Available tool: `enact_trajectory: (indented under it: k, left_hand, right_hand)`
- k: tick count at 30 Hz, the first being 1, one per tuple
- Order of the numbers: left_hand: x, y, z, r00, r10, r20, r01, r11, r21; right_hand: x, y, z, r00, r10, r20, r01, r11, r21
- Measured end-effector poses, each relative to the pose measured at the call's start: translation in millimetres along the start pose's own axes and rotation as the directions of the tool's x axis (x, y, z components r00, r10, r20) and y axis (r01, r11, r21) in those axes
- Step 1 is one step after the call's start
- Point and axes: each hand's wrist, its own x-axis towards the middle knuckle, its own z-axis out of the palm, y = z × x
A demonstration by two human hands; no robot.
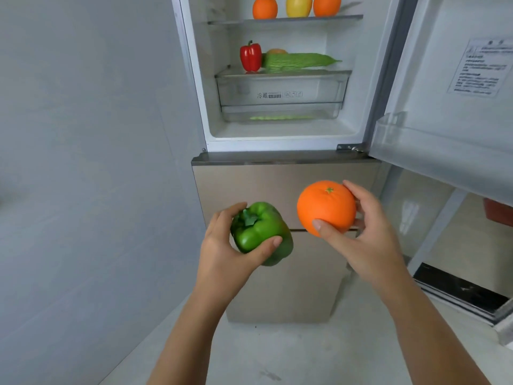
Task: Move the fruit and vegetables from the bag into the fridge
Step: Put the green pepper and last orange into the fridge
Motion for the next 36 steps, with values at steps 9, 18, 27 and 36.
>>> enact_trajectory:
  k: [9,18,27,36]
  left_hand:
    - [149,10,68,0.993,0.030,-0.111,-0.034,0.999,-0.031]
    - [285,-5,94,0.978,0.127,-0.166,-0.124,0.992,0.029]
    - [432,-11,108,0.962,0.245,-0.124,-0.240,0.969,0.054]
    - [534,4,134,0.917,0.400,-0.015,-0.399,0.917,0.020]
  right_hand:
    - [158,27,-12,0.988,-0.152,-0.004,0.151,0.988,-0.036]
    - [279,40,19,0.980,-0.173,-0.103,0.169,0.984,-0.048]
    - [398,25,53,0.937,-0.172,-0.305,0.171,0.985,-0.029]
    - [495,2,32,0.865,-0.264,-0.427,0.257,0.963,-0.076]
